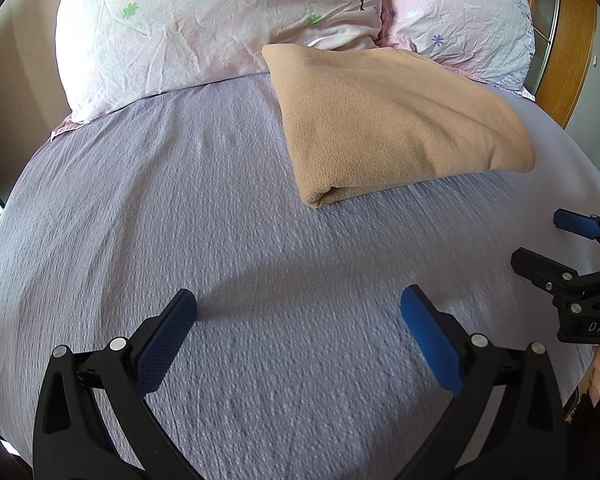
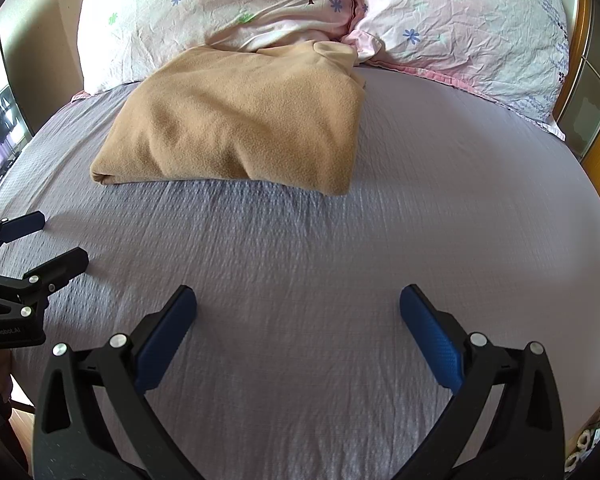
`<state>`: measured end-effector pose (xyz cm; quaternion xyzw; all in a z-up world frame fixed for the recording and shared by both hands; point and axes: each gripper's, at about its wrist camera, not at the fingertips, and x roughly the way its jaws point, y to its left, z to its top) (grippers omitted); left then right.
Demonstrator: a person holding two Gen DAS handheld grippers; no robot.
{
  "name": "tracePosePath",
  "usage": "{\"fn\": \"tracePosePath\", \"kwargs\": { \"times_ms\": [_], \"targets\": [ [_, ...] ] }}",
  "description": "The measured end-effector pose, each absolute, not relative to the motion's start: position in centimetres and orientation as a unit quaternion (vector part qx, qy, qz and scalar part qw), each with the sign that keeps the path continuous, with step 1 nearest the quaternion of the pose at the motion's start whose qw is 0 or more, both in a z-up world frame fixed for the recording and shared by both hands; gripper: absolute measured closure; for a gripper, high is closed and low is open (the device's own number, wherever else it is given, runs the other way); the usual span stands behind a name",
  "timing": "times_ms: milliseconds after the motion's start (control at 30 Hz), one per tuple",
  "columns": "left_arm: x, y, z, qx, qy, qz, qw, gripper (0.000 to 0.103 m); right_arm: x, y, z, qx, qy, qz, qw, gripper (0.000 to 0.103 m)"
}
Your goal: Fold small clothes
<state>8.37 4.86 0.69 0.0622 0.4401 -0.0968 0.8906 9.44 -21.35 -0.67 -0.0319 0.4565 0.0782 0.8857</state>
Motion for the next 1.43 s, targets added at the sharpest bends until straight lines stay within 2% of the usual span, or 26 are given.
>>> {"fn": "tracePosePath", "kwargs": {
  "times_ms": [1433],
  "targets": [
    [8.32, 4.78, 0.85, 0.064, 0.445, -0.101, 0.888, 0.001, 9.51, -21.33, -0.61, -0.032, 0.455, 0.078, 0.886, 0.002]
  ]
}}
